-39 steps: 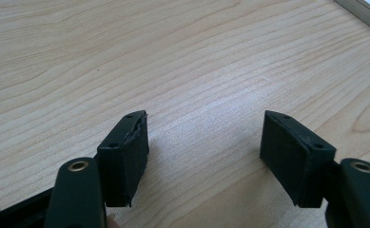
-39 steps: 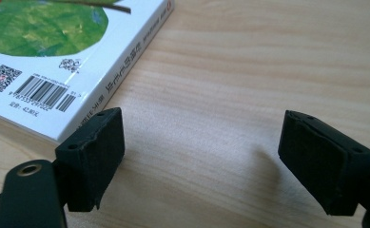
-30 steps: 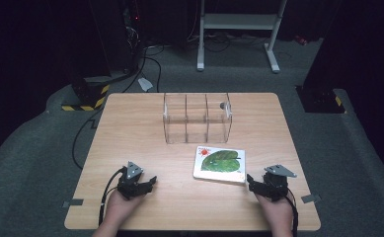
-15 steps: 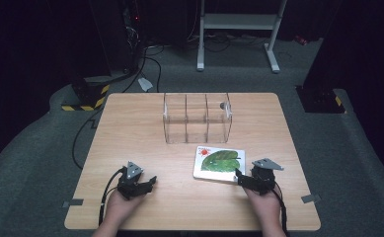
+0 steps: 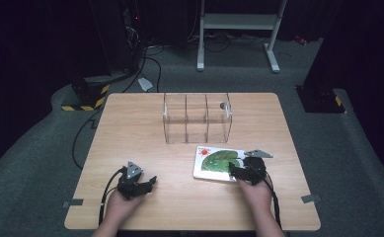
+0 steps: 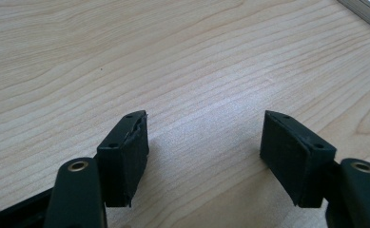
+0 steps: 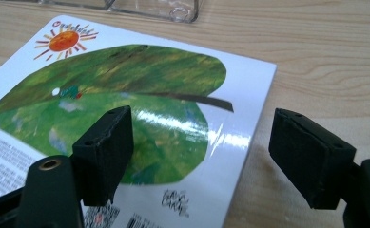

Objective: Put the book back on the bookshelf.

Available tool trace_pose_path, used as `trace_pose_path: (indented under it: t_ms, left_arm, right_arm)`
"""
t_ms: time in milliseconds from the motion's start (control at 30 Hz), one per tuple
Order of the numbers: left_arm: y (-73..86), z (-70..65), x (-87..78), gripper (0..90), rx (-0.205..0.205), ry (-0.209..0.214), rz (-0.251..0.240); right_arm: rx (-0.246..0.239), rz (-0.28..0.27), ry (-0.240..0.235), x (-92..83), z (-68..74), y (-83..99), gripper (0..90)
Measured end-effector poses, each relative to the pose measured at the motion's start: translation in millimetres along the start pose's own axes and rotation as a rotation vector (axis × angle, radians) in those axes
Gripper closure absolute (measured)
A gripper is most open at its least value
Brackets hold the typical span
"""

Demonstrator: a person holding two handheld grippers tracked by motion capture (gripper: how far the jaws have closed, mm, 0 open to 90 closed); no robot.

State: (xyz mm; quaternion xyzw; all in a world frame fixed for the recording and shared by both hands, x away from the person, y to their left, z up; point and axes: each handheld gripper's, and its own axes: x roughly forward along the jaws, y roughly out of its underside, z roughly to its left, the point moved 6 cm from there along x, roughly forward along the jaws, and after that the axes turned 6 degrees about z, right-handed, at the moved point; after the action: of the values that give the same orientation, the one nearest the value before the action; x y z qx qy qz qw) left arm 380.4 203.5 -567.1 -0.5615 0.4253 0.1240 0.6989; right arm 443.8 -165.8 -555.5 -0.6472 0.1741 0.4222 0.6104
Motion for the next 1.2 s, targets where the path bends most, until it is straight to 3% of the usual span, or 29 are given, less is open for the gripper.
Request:
trace_pose_path:
  t_ms: [500,767,933,1000,1100,1133,1167,1200]
  left_arm:
    - [0.2,-0.1,-0.1,33.2,0.0,0.0,-0.001]
    - [0.4,-1.4,-0.7,33.2,0.005,-0.014,-0.004]
    - [0.0,-1.7,-2.3,35.4,0.027,-0.052,-0.002]
    - [-0.5,-5.6,-1.7,35.9,-0.016,-0.024,0.012]
    - [-1.8,-11.4,-2.4,35.9,-0.01,-0.019,0.006]
    - [-4.1,-19.0,-3.0,35.8,-0.024,0.011,-0.008]
    - [-4.1,-19.0,-3.0,35.9,-0.024,0.011,-0.008]
    - [-8.0,-30.1,-4.4,35.8,-0.031,0.035,-0.025]
  right_arm:
    - [-0.016,0.013,-0.027,2.2,11.2,-0.3,27.1]
    - [-0.045,0.012,-0.063,-5.1,34.1,13.5,27.1]
    - [-0.064,0.006,-0.082,-12.2,48.5,25.2,26.9]
    - [-0.062,0.005,-0.092,-16.4,52.6,31.8,26.0]
    - [-0.057,0.01,-0.107,-18.9,55.4,36.3,25.3]
    - [-0.071,0.008,-0.116,-21.7,58.5,40.1,25.3]
    - [-0.071,0.008,-0.116,-21.7,58.5,40.1,25.3]
    - [-0.078,0.004,-0.119,-23.8,60.5,43.1,25.3]
